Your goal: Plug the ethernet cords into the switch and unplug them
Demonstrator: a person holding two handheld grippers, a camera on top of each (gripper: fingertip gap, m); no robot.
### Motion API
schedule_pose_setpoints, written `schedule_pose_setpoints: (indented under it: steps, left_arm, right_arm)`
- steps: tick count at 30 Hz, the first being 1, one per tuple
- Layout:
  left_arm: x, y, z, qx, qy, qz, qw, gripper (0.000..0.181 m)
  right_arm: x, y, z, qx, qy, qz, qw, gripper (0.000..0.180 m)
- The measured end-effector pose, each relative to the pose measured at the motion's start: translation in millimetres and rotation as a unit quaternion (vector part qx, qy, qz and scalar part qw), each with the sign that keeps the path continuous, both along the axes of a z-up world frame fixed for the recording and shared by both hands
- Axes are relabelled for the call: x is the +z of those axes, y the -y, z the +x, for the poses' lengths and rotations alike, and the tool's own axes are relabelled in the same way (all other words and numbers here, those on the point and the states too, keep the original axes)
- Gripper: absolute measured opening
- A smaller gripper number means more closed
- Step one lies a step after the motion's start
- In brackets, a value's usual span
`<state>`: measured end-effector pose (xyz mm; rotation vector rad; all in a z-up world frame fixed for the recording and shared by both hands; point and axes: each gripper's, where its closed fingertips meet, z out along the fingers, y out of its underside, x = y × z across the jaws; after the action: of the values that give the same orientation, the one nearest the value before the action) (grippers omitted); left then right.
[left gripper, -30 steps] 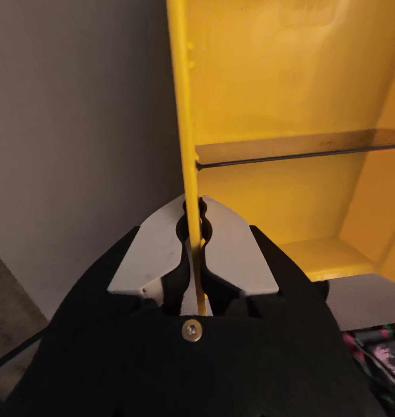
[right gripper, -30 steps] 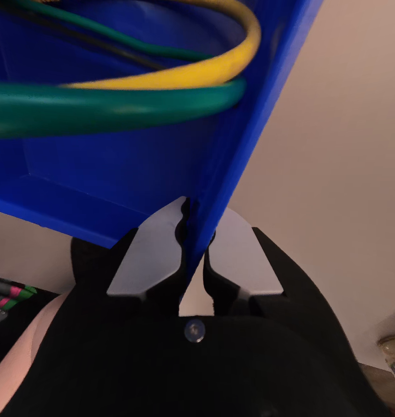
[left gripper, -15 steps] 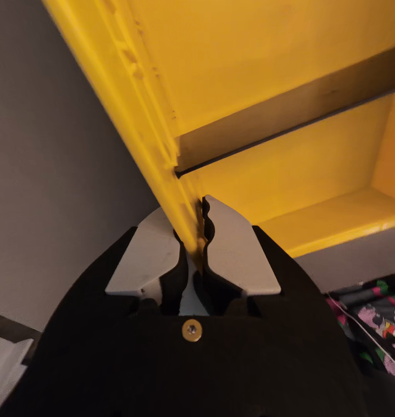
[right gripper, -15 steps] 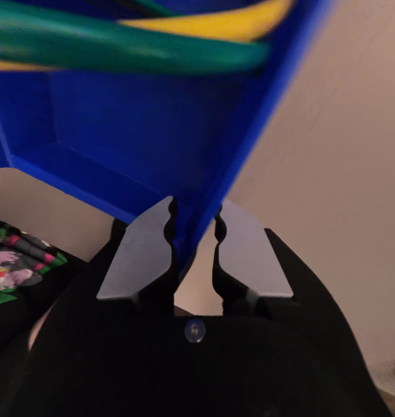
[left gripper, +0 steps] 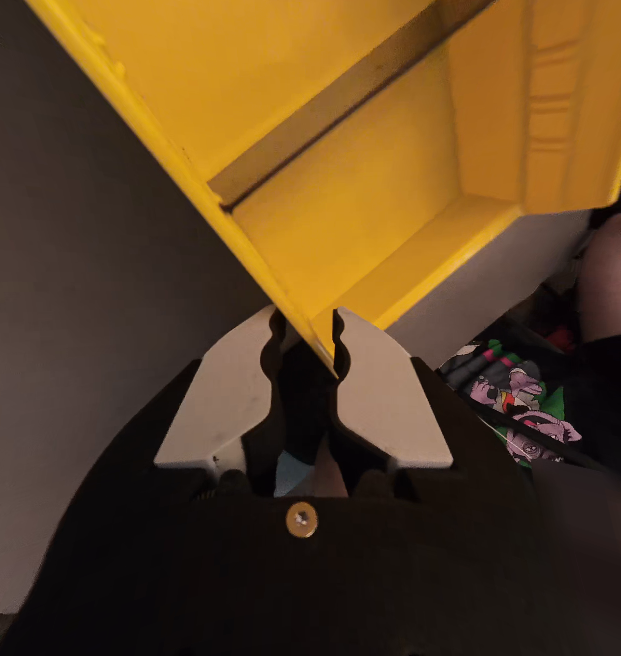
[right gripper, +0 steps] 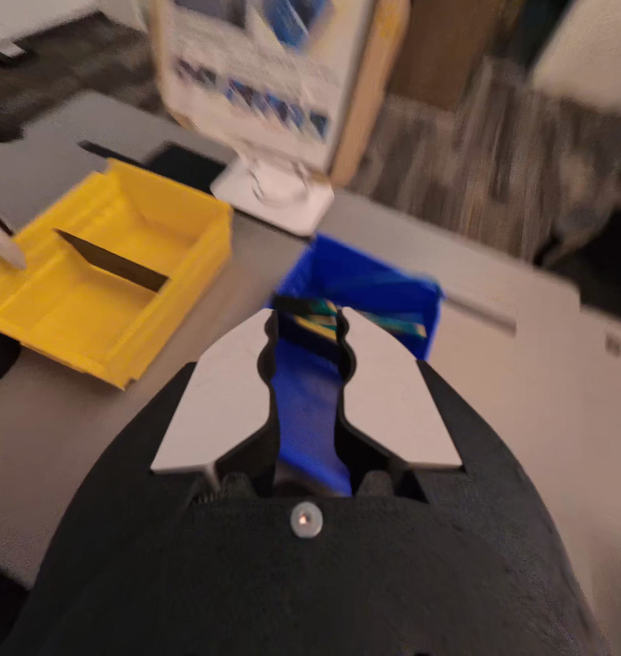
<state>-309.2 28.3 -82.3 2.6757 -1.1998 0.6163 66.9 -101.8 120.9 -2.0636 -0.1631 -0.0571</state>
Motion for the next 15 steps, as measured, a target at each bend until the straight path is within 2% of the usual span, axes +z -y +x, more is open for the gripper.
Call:
schedule_pose_setpoints:
  steps: [3,4,6,9,12,15]
  left_arm:
    - [25.9,0.9,-10.9,0.015,0.03,0.058,0.998,0.025]
    - [34.2,1.2,-13.5,0.019,0.042,0.077,0.996,0.025]
    - [48.2,2.0,-18.1,0.024,0.061,0.11,0.992,0.024]
    - [63.0,4.0,-21.9,0.026,0.079,0.146,0.986,0.024]
    - [76.5,7.4,-18.3,0.012,0.101,0.176,0.979,0.024]
    - [85.0,12.3,-14.1,-0.009,0.118,0.195,0.974,0.024]
  right_arm:
    - [19.4,-7.8,-88.8,0.142,0.056,0.101,0.983,0.049]
    - [20.8,-10.6,-113.2,0.172,0.066,0.127,0.975,0.057]
    - [14.8,-25.1,-149.3,0.203,0.067,0.147,0.966,0.061]
    - [-26.7,-69.3,-177.5,0.206,0.026,0.071,0.976,0.064]
    - [-97.5,-111.3,-187.5,0.2,0.001,-0.064,0.978,0.058]
    - [-158.6,-128.8,-181.5,0.167,0.01,-0.188,0.968,0.058]
